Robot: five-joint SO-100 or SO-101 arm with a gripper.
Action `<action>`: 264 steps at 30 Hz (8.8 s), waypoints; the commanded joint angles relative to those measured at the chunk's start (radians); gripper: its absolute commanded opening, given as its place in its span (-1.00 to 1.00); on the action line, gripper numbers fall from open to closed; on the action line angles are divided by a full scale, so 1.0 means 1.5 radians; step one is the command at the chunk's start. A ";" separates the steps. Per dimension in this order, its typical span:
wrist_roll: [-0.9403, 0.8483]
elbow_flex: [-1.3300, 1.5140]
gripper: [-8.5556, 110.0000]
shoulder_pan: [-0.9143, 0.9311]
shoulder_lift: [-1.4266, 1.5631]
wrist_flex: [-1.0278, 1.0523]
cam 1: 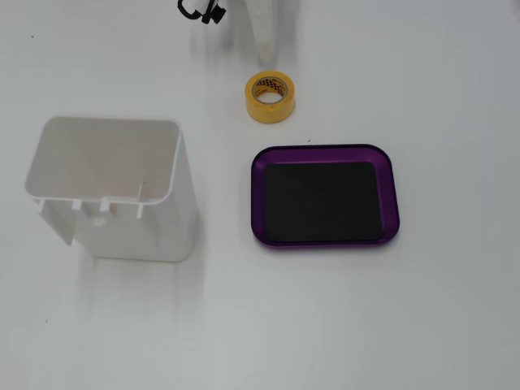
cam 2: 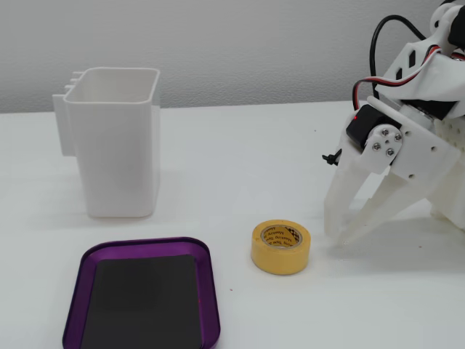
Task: Pick up the yellow tape and place it in the box.
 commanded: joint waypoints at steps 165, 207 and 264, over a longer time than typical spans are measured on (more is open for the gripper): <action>-0.178 -0.802 -0.86 -0.087 -1.147 -0.458; -0.032 -0.846 -0.67 -0.035 -0.549 0.123; -0.025 -0.005 -0.86 -0.035 0.070 0.019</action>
